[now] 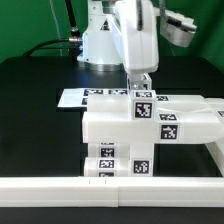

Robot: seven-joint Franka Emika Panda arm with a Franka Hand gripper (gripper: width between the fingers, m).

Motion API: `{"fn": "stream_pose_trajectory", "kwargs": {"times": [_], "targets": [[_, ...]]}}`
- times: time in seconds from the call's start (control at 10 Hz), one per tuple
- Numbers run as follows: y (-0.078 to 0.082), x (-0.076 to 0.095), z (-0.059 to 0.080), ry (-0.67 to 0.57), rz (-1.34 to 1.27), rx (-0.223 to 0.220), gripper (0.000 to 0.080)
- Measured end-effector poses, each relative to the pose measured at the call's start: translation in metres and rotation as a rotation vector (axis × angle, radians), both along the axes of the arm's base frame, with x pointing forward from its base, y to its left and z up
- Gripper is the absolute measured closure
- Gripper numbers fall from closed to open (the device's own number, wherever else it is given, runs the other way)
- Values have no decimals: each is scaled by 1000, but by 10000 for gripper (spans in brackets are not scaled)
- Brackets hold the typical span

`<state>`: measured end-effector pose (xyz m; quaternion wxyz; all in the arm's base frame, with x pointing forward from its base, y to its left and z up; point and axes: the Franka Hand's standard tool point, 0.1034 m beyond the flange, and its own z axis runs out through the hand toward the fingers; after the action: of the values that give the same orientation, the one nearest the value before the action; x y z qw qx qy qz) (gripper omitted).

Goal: Assemble chair

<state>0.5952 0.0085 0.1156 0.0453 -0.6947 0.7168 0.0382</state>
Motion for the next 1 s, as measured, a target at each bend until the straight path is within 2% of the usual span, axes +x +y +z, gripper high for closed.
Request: {"fn": "stream_pose_trajectory", "kwargs": {"times": [0.3, 0.4, 0.5, 0.6, 0.7, 0.8, 1.0], "targets": [[5, 0, 0, 17, -152, 8, 505], [5, 0, 0, 13, -117, 7, 505], [5, 0, 0, 9, -75, 6, 291], [5, 0, 1, 3, -6, 7, 184], [6, 0, 0, 2, -5, 7, 184], [5, 0, 0, -7, 74, 6, 155], [5, 0, 0, -29, 256, 4, 151]]}}
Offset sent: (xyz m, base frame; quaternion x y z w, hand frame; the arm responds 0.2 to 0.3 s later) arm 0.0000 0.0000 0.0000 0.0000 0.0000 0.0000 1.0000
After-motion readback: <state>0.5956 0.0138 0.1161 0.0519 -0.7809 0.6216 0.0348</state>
